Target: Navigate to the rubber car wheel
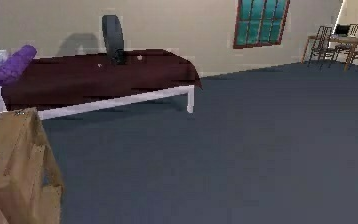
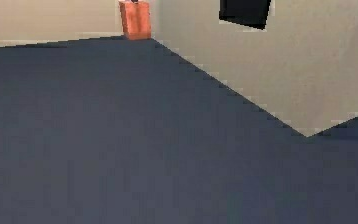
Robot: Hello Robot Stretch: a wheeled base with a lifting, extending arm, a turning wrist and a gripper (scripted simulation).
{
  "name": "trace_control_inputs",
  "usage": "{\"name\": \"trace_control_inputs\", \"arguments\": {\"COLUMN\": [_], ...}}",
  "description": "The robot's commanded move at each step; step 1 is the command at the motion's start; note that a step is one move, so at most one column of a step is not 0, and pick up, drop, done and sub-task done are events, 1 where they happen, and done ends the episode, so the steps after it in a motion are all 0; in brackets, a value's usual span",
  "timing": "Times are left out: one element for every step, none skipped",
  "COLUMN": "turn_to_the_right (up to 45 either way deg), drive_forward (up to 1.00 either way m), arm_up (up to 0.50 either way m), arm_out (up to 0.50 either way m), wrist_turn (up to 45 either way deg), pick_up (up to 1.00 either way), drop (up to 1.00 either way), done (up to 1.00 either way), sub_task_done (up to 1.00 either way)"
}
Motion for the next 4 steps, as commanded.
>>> {"name": "trace_control_inputs", "arguments": {"turn_to_the_right": [0.0,-15.0,0.0,-15.0], "drive_forward": [0.6,0.0,1.0,0.0], "arm_up": [0.0,0.0,0.0,0.0], "arm_out": [0.0,0.0,0.0,0.0], "wrist_turn": [0.0,0.0,0.0,0.0], "pick_up": [0.0,0.0,0.0,0.0], "drop": [0.0,0.0,0.0,0.0], "done": [0.0,0.0,0.0,0.0], "sub_task_done": [0.0,0.0,0.0,0.0]}}
